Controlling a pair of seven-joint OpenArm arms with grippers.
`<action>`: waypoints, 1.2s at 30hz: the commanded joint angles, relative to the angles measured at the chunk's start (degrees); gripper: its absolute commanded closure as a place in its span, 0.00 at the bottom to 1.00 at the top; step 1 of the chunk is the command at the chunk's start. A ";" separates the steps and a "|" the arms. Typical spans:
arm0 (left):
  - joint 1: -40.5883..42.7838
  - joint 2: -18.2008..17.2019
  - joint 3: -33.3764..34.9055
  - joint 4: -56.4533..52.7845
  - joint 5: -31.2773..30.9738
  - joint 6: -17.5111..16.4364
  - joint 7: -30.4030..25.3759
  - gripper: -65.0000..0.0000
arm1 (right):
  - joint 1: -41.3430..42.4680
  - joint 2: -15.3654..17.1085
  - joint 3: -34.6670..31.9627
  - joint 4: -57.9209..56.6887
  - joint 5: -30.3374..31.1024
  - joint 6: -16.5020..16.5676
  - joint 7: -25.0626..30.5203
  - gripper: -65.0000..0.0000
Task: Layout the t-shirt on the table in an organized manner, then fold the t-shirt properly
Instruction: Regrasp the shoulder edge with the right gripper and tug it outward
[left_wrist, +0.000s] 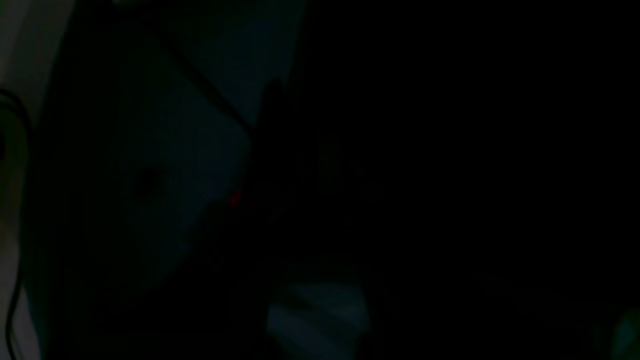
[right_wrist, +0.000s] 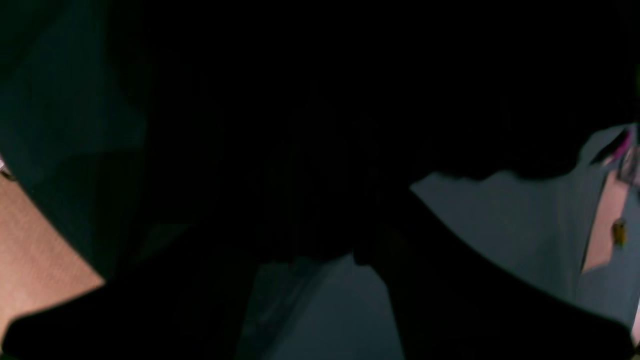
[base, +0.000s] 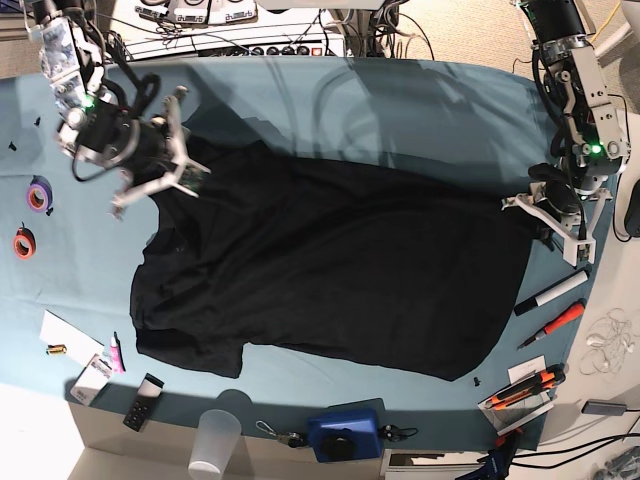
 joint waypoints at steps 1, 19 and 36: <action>-0.63 -0.79 -0.17 0.87 0.52 -0.02 -1.46 1.00 | 1.18 0.96 -0.28 0.79 -0.35 -0.14 0.79 0.74; 0.96 -0.79 -0.17 0.87 6.64 0.44 -4.04 1.00 | 3.06 0.96 -9.86 0.70 -18.47 -9.33 11.91 1.00; 0.98 -0.76 -0.17 0.87 6.62 0.39 -4.39 1.00 | 5.73 -9.88 5.88 -11.98 -17.20 -17.81 18.36 1.00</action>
